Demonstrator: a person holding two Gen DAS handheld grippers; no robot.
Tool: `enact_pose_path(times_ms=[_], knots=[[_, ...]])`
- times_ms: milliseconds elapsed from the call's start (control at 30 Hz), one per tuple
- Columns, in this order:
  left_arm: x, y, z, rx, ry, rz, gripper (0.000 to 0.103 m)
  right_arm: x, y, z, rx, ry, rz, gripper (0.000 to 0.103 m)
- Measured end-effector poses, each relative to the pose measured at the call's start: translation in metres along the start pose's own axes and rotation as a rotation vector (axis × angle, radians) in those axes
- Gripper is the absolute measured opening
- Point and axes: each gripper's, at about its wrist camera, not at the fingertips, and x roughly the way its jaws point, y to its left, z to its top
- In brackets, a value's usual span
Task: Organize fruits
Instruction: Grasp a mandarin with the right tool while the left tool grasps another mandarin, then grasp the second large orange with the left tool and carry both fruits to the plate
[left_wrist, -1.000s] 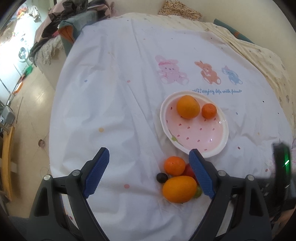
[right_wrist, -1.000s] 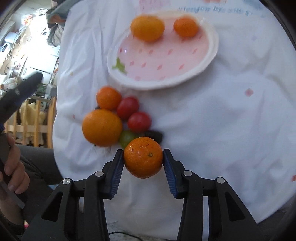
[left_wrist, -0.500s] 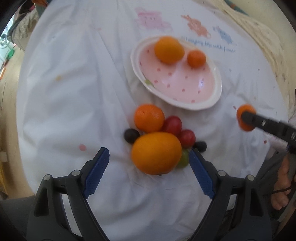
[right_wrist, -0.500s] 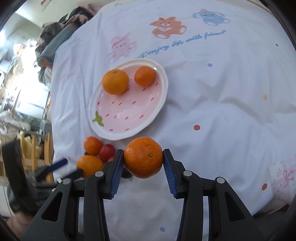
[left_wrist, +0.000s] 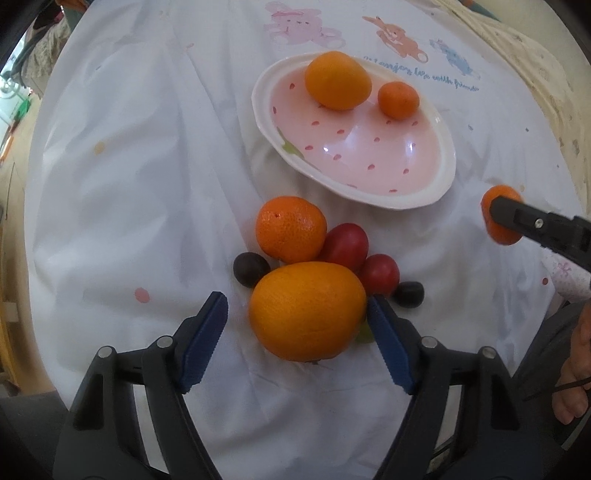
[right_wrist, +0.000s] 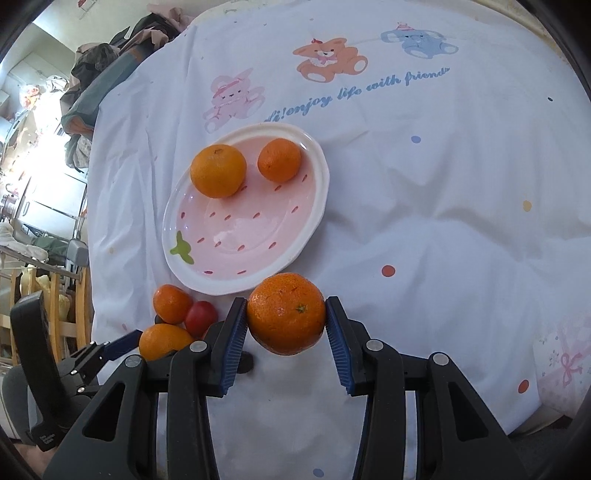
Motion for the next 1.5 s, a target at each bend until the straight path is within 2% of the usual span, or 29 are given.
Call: enact_pose_path(times_ms=[33, 67, 200, 400, 533, 667, 967, 1100, 1500], knots=[[0.001, -0.001, 0.0, 0.006, 0.008, -0.001, 0.069, 0.0, 0.0, 0.0, -0.003, 0.001, 0.0, 0.045], [0.001, -0.003, 0.0, 0.006, 0.014, -0.014, 0.061, 0.0, 0.0, -0.001, -0.003, 0.002, 0.0, 0.045], [-0.004, -0.006, 0.0, 0.019, 0.008, -0.012, 0.057, -0.003, 0.0, -0.002, 0.0, 0.001, 0.006, 0.045], [-0.034, -0.007, -0.009, 0.023, -0.041, -0.011, 0.056, -0.01, 0.001, -0.006, -0.003, -0.014, 0.023, 0.045], [-0.06, -0.003, -0.018, 0.005, -0.087, -0.036, 0.056, -0.016, -0.001, -0.007, 0.009, -0.026, 0.041, 0.045], [-0.084, 0.002, -0.021, 0.017, -0.153, 0.011, 0.056, -0.021, -0.004, -0.01, 0.027, -0.026, 0.079, 0.045], [-0.123, 0.014, 0.002, 0.0, -0.277, 0.111, 0.056, -0.039, -0.006, -0.009, 0.039, -0.09, 0.124, 0.045], [-0.13, 0.014, 0.012, -0.005, -0.298, 0.114, 0.056, -0.047, -0.009, -0.006, 0.057, -0.127, 0.166, 0.045], [-0.12, 0.007, 0.033, 0.007, -0.292, 0.097, 0.056, -0.045, -0.01, 0.001, 0.073, -0.141, 0.174, 0.045]])
